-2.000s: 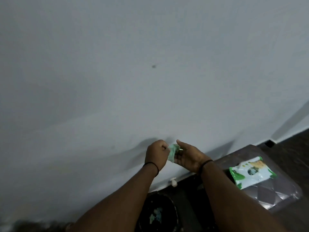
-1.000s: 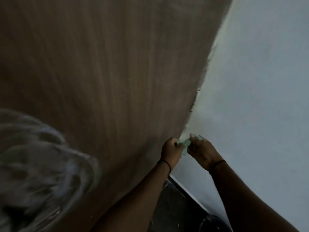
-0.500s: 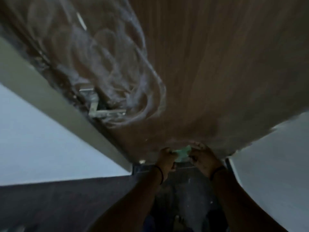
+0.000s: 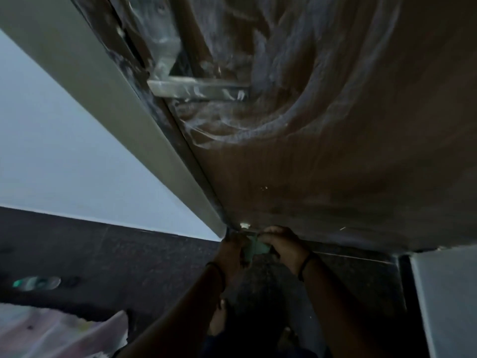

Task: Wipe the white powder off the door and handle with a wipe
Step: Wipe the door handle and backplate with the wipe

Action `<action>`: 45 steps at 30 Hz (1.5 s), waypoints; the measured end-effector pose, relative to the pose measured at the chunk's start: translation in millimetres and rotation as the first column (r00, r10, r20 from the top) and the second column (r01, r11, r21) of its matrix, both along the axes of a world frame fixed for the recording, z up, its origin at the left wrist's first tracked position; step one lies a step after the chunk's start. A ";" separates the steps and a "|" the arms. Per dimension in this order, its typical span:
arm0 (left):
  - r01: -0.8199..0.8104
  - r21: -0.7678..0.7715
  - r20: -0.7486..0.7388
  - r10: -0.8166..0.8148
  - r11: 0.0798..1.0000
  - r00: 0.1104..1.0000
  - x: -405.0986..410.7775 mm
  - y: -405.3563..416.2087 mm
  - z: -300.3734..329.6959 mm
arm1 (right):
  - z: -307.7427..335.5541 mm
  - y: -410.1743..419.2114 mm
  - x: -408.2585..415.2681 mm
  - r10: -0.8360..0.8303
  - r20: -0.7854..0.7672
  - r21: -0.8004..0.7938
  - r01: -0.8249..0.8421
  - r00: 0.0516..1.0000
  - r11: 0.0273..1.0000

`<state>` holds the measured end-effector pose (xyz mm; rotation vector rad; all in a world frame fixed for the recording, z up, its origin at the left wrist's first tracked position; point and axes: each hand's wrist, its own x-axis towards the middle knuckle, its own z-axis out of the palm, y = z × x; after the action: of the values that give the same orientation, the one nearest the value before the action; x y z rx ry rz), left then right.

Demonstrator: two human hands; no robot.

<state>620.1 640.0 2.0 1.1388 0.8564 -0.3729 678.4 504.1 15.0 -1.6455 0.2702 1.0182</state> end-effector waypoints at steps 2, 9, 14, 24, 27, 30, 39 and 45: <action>0.067 0.073 -0.001 -0.068 0.995 0.998 5.7 9.3 -15.8 | -14.7 5.0 5.5 -0.018 -0.021 0.049 0.019 1.000 0.999; 0.208 0.168 0.113 -0.228 0.964 0.967 47.8 28.2 -62.6 | -70.0 24.6 43.8 -0.038 0.085 0.048 0.034 0.996 0.998; 0.129 0.063 0.139 -0.137 0.990 0.981 74.3 33.0 -82.1 | -91.2 29.5 78.0 -0.035 0.139 0.114 0.019 0.990 0.993; 0.190 0.034 0.178 -0.193 0.981 0.965 78.8 35.5 -88.3 | -106.4 27.0 66.3 -0.058 0.168 0.202 0.023 0.984 0.979; 0.163 0.051 0.223 -0.170 0.985 0.960 78.2 41.3 -88.9 | -101.2 26.2 63.4 -0.073 0.204 0.225 0.025 0.976 0.974; 0.150 0.064 0.303 -0.163 0.987 0.939 75.5 47.9 -86.0 | -92.8 24.0 60.7 -0.157 0.251 0.263 0.089 0.955 0.961; 0.122 -0.088 0.522 -0.059 0.989 0.851 47.4 52.4 -33.2 | -52.0 30.5 20.0 -0.511 0.160 0.599 0.328 0.845 0.731; 0.111 -0.104 0.616 -0.024 0.988 0.788 32.9 37.1 17.0 | -2.7 32.5 0.9 -0.601 0.112 0.724 0.349 0.792 0.595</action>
<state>653.0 677.1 19.0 1.0703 0.2070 -0.0944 679.3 536.6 12.3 -0.9487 0.0759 0.3030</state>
